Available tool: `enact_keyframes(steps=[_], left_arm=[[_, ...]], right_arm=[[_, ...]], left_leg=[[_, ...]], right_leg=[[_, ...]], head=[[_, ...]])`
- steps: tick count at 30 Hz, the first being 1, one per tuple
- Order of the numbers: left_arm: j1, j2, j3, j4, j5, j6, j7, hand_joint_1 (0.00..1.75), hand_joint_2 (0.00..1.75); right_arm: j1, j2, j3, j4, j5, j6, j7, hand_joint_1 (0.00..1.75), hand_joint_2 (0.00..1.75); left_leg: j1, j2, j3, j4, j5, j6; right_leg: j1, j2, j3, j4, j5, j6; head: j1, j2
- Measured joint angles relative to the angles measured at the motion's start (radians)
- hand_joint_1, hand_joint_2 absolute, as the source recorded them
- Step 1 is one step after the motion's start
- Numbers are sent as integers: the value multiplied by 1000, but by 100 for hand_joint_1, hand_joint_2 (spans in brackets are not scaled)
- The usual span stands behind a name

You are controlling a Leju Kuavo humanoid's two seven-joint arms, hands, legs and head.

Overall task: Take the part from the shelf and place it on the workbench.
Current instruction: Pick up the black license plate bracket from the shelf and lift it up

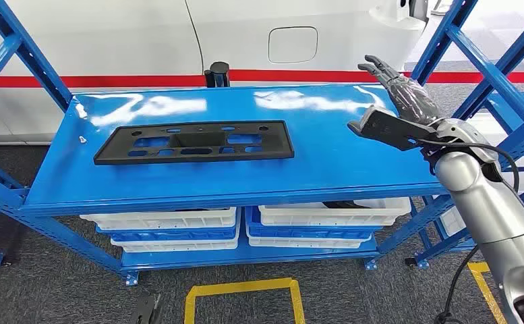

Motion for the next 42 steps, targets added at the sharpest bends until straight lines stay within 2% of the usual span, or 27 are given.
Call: enact_keyframes(steps=[6, 16, 24, 33, 42], left_arm=[[-2, -12, 0, 0, 6, -3, 3, 0, 0], [-2, -21, 0, 0, 11, -3, 9, 0, 0], [-19, -41, -4, 0, 10, 13, 30, 0, 0], [-36, -58, -16, -9, 2, 42, 53, 0, 0], [-40, -62, -20, -18, -9, 52, 68, 0, 0]], right_arm=[[-128, 40, 101, 144, 49, 1, 26, 0, 175], [-218, 102, 191, 281, 85, 21, 40, 0, 175], [-297, 219, 309, 375, 109, 117, 49, 0, 175], [-314, 398, 417, 408, 110, 147, 65, 0, 175], [-310, 482, 463, 439, 92, 160, 62, 0, 175]], left_leg=[[1, 0, 2, 0, 0, 0], [0, 1, 2, 0, 0, 0], [1, 3, 3, 0, 1, 0], [2, 3, 3, -1, 1, 0], [1, 4, 3, -1, 1, 0]], right_leg=[[0, 0, 1, 0, 0, 0], [0, 0, 1, 0, 0, 0], [1, 1, 1, 1, 0, 0], [1, 2, 0, 1, 0, -1], [1, 3, 0, 1, 0, -1]], head=[[0, 0], [0, 0], [0, 0], [0, 0], [0, 0]])
